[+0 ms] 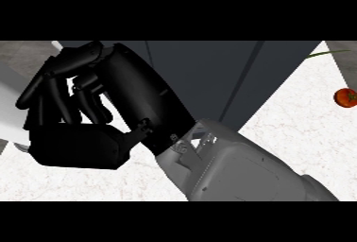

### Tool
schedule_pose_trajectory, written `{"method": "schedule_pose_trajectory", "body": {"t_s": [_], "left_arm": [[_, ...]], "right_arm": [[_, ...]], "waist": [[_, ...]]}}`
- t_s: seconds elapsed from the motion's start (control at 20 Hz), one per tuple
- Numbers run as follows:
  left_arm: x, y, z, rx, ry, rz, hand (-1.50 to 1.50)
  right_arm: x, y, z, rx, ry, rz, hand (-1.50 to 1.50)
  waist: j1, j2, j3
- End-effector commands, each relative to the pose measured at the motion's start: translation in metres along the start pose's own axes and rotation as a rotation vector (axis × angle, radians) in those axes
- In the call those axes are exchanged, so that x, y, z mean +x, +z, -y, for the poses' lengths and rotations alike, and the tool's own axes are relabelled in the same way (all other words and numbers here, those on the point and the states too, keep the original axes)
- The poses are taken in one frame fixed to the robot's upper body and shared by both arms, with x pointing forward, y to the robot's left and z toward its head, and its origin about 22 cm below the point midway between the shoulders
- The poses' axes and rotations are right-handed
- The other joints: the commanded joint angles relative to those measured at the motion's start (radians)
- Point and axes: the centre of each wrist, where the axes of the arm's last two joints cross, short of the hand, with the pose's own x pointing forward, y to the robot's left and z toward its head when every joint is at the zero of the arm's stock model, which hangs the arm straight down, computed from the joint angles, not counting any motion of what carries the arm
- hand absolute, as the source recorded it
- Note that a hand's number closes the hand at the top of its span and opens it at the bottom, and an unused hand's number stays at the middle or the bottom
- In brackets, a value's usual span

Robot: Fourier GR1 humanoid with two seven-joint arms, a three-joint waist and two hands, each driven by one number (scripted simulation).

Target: Pick up the wine, place it into the cabinet and close the cabinet

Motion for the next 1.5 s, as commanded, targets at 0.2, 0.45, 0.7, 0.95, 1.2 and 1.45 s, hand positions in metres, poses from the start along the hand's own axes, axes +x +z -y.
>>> {"method": "schedule_pose_trajectory", "body": {"t_s": [0.2, 0.45, 0.7, 0.95, 1.2, 1.45], "left_arm": [[0.005, -0.005, 0.001, -0.039, 0.037, 0.065, -1.5], [0.014, -0.01, -0.003, -0.066, 0.041, 0.064, -1.5], [0.01, -0.005, -0.005, -0.031, 0.033, 0.064, -1.5], [0.014, -0.004, -0.014, -0.021, 0.03, 0.062, -1.5], [0.023, -0.004, -0.018, -0.02, 0.029, 0.063, -1.5], [0.017, 0.009, -0.015, -0.027, 0.022, 0.051, -1.5]], "right_arm": [[-0.023, -0.036, 0.02, 0.335, -0.065, -0.183, 1.5], [-0.044, -0.049, 0.016, 0.609, -0.016, -0.349, 1.5], [-0.052, -0.071, 0.038, 0.691, -0.054, -0.427, 1.5], [-0.092, -0.069, 0.054, 0.72, -0.182, -0.437, 1.5], [-0.08, -0.082, 0.062, 0.705, -0.26, -0.371, 1.5], [-0.108, -0.079, 0.096, 0.627, -0.308, -0.391, 1.5]], "waist": [[0.005, 0.008, 0.001], [0.019, 0.008, 0.0], [-0.019, 0.002, 0.001], [-0.02, 0.003, 0.001], [-0.018, -0.002, 0.002], [-0.007, 0.002, 0.002]]}}
